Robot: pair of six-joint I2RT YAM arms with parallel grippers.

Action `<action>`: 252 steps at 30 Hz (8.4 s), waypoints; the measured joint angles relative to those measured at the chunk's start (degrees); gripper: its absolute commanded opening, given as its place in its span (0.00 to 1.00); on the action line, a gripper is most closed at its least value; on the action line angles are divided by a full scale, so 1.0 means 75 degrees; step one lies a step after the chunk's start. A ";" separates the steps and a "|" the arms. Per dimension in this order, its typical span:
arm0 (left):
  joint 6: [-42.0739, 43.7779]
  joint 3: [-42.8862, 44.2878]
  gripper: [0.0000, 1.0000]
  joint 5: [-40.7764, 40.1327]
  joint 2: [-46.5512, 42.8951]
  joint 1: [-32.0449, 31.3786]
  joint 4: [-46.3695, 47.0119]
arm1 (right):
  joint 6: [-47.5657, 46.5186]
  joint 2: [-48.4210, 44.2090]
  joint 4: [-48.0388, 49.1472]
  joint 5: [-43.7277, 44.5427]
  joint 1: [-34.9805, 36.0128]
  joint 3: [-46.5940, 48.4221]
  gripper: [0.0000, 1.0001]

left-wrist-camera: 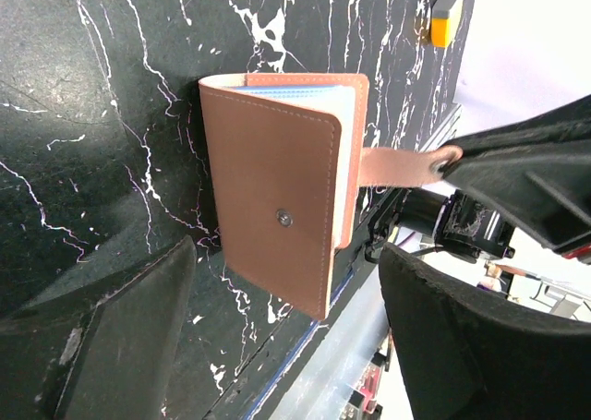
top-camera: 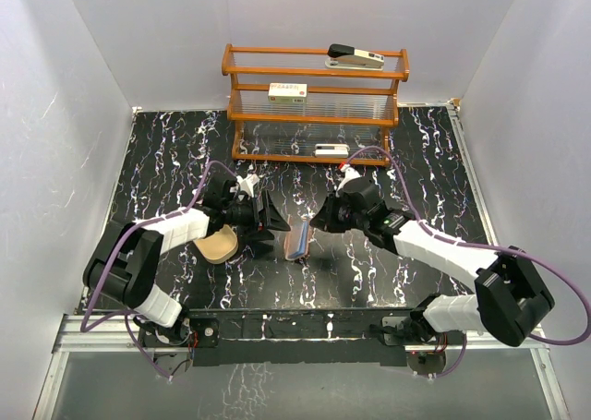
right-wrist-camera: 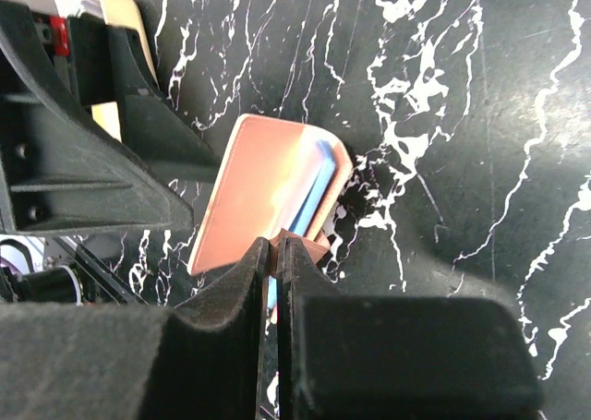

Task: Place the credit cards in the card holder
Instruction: Open the card holder at the center of the board, then adjust the card holder at the center of the board.

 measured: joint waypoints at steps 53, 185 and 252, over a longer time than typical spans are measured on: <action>-0.0408 -0.0332 0.59 0.0047 0.0726 -0.0187 0.0752 | 0.0023 -0.0029 -0.0551 0.0627 -0.0766 -0.0968 0.00; -0.2226 -0.1970 0.40 -0.0903 -0.1090 -0.1603 0.2174 | 0.1107 0.0833 0.0254 0.0047 0.1434 -0.0603 0.28; -0.1209 -0.0962 0.37 -0.1265 -0.0912 -0.1629 -0.0108 | 0.0766 0.1224 0.0423 -0.0245 0.1445 -0.0379 0.31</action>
